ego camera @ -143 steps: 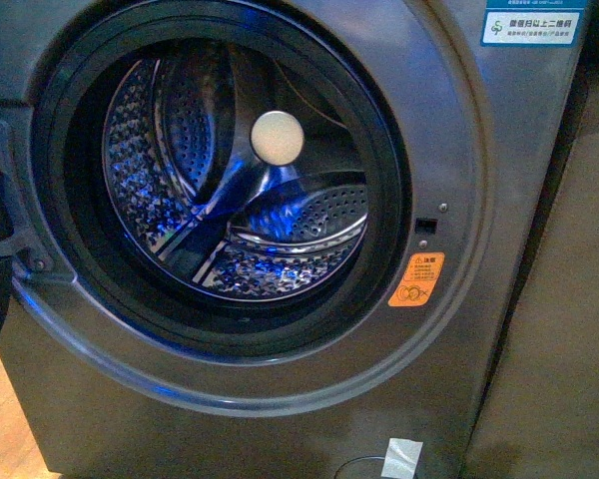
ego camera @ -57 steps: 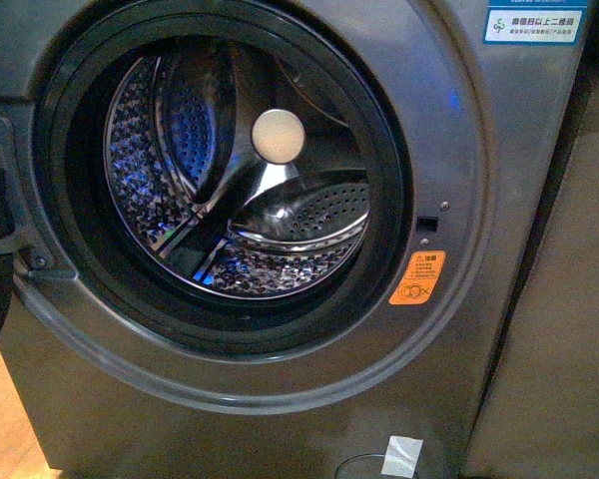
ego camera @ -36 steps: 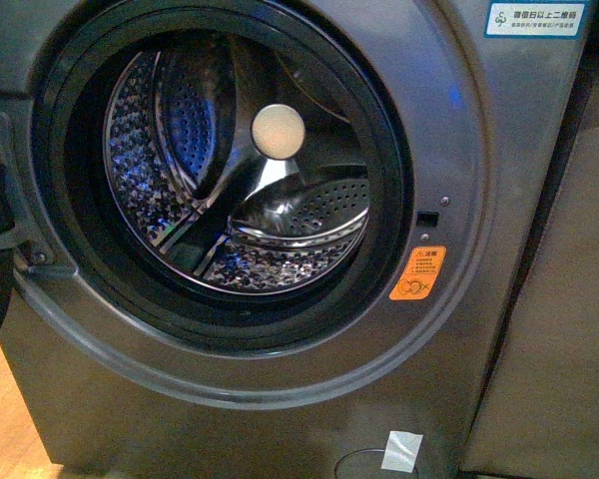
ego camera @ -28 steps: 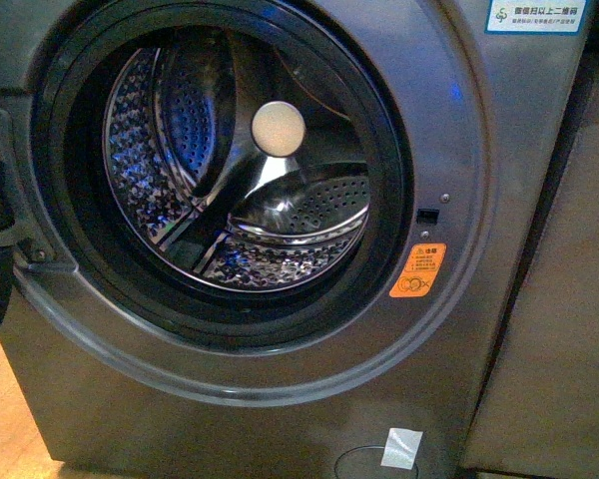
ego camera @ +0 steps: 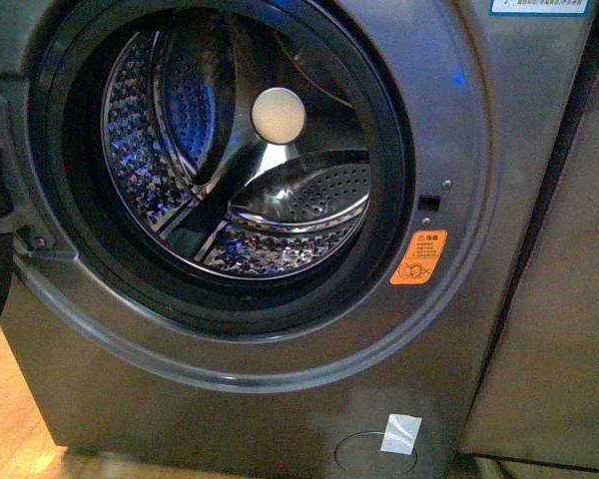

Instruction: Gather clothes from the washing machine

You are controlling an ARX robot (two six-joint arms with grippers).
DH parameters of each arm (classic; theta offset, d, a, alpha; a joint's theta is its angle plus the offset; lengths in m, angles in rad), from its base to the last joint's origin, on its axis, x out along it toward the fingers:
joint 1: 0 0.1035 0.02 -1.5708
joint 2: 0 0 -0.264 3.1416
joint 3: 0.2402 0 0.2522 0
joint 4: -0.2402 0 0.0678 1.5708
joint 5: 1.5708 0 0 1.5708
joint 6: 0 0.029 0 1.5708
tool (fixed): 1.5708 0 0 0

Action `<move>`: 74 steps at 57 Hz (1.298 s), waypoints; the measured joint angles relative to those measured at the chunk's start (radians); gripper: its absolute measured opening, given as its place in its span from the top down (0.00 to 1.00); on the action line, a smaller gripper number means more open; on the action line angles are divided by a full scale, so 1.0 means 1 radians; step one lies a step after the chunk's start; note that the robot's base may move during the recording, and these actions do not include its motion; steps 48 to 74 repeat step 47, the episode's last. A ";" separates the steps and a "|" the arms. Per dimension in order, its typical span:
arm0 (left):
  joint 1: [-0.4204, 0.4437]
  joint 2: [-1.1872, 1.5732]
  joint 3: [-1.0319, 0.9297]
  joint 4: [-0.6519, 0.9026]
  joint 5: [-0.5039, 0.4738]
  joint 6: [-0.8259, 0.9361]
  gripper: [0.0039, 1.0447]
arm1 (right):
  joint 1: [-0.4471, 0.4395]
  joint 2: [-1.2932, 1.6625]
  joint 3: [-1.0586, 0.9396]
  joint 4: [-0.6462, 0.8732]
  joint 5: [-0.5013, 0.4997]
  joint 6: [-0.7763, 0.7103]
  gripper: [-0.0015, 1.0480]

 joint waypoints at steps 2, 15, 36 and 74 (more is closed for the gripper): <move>0.000 -0.009 -0.003 -0.006 0.000 0.000 0.97 | 0.000 0.000 0.000 0.000 0.000 0.000 0.07; 0.000 -0.073 -0.033 -0.032 0.000 0.000 0.97 | 0.000 0.000 0.000 0.000 0.000 0.000 0.07; 0.000 -0.277 -0.042 -0.222 0.000 0.000 0.88 | 0.000 0.000 0.000 0.000 0.000 0.000 0.07; 0.000 -0.278 -0.042 -0.223 0.000 0.000 0.55 | 0.000 0.000 0.000 0.000 0.000 0.000 0.07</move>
